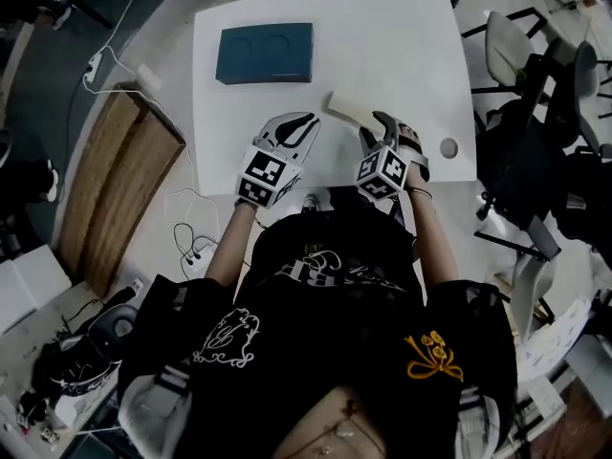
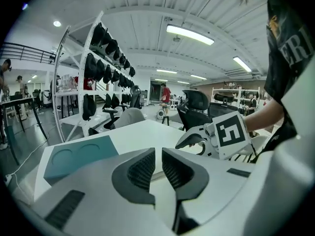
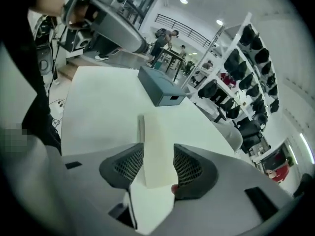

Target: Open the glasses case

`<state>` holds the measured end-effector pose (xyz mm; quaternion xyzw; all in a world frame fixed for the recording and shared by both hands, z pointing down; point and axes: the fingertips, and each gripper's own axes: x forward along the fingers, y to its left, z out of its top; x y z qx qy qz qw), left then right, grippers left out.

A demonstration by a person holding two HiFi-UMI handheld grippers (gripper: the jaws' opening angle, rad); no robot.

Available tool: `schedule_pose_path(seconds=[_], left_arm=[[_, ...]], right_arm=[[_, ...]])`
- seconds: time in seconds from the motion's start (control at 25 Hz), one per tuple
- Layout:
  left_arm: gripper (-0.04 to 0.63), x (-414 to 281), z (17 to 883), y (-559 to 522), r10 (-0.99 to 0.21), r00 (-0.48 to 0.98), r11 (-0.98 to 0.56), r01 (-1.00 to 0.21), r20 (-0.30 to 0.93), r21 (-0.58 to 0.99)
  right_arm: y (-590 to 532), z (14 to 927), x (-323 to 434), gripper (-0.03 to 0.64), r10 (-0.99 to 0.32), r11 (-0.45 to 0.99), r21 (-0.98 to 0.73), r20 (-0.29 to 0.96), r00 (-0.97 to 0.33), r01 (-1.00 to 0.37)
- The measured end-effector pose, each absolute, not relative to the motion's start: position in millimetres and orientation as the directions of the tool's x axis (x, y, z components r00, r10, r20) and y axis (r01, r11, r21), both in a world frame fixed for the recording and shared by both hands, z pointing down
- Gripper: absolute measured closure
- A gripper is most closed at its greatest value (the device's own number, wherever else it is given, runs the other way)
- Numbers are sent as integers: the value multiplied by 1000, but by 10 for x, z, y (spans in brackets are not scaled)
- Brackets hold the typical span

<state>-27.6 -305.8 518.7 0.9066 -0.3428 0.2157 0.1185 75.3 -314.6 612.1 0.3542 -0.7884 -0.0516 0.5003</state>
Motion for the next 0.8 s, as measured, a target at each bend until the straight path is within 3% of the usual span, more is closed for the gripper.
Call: schedule_pose_path(seconds=[0.28,0.44,0.8], left_arm=[[544,-164,5641,-3301,-518,658,-757,-650,547,66],[446,-56,5974,-3374,-437,650,-795,-603,621,71],[433,109,6683,-3512,-293,570,-858,-511,767,53]], right_arm=[[-3214,6484,769,405,-552,787,406,801,-234,-465],[-3261,6533,815,417,-560,780,412,796,-232,-471],[-3282,6519,817,417,-567,774,396,781,-262,-494]])
